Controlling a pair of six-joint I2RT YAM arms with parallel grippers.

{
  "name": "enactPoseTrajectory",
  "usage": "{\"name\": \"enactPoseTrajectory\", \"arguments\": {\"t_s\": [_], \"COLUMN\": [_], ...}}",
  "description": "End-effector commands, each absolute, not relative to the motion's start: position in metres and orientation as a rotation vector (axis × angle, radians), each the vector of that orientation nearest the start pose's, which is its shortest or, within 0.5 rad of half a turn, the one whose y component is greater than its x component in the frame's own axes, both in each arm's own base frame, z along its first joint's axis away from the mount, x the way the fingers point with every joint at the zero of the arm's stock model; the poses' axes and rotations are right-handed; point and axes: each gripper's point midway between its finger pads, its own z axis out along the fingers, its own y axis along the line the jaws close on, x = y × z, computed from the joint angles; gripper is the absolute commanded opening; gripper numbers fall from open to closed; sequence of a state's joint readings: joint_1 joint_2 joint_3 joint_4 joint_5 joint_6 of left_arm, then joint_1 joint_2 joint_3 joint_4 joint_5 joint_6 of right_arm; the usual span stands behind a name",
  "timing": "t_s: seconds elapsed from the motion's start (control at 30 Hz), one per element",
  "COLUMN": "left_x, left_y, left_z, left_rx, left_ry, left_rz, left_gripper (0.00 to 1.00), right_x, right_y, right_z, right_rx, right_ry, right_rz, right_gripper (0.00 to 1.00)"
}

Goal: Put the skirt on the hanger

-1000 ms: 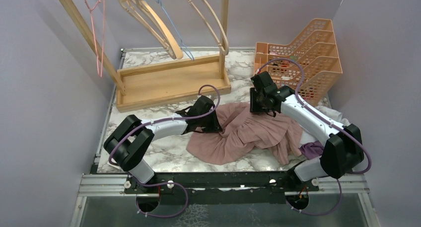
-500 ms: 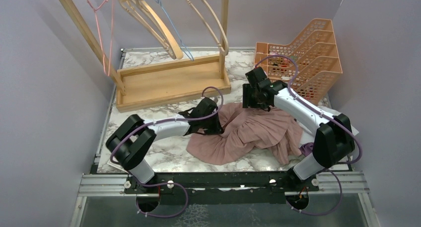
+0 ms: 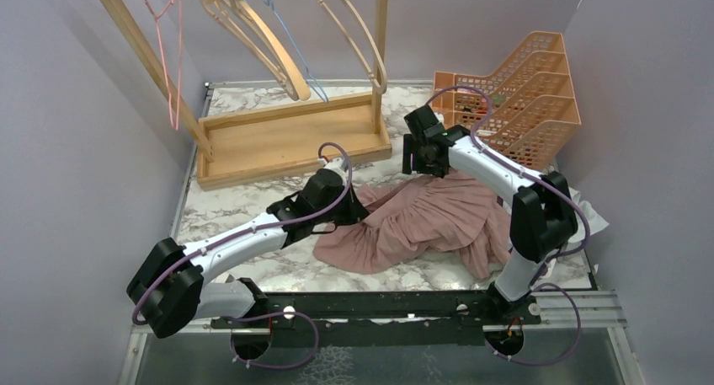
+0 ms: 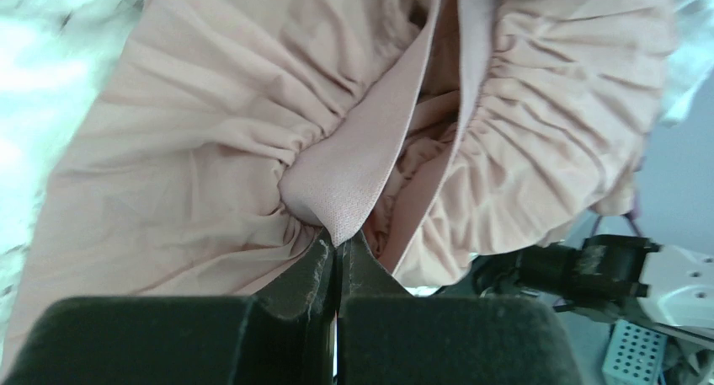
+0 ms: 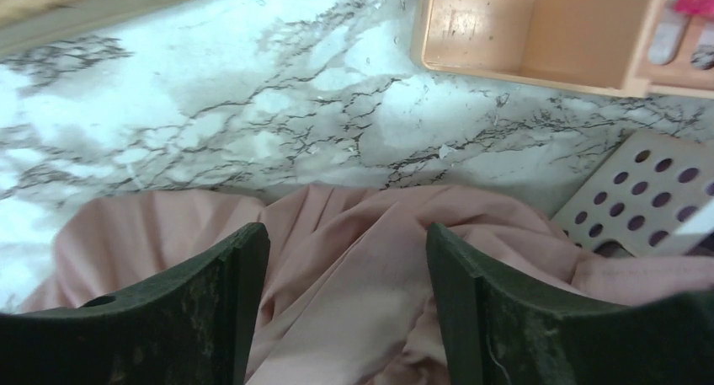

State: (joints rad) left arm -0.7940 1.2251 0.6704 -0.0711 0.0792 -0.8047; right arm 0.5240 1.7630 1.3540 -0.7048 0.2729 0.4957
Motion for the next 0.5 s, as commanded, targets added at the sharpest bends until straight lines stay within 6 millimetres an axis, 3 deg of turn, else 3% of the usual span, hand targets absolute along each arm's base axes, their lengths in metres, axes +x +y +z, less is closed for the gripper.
{"name": "enactPoseTrajectory", "arguments": {"t_s": [0.0, 0.1, 0.17, 0.2, 0.33, 0.47], "left_x": [0.218, 0.220, 0.221, 0.222, 0.226, 0.235], "left_y": [-0.267, -0.260, -0.257, -0.255, -0.245, -0.226], "left_z": [0.122, 0.129, 0.136, 0.140, 0.165, 0.207], "left_rx": [-0.002, -0.024, -0.033, -0.037, -0.051, -0.097], "left_ry": [2.344, 2.323, 2.307, 2.298, 2.240, 2.137], "left_rz": [-0.863, -0.839, -0.827, -0.821, -0.788, -0.724], "left_gripper": [0.00, 0.00, 0.00, 0.00, 0.00, 0.00], "right_x": [0.342, 0.334, 0.330, 0.330, 0.334, 0.332], "right_y": [0.161, 0.163, 0.161, 0.160, 0.169, 0.186], "right_z": [0.082, 0.091, 0.100, 0.107, 0.157, 0.232], "right_rx": [0.041, 0.016, 0.013, 0.019, 0.016, -0.009], "right_ry": [2.672, 2.663, 2.646, 2.628, 2.495, 2.279], "right_rz": [-0.096, -0.040, -0.026, -0.018, 0.128, 0.371], "right_gripper": [0.58, 0.36, 0.09, 0.02, 0.01, 0.01]}}
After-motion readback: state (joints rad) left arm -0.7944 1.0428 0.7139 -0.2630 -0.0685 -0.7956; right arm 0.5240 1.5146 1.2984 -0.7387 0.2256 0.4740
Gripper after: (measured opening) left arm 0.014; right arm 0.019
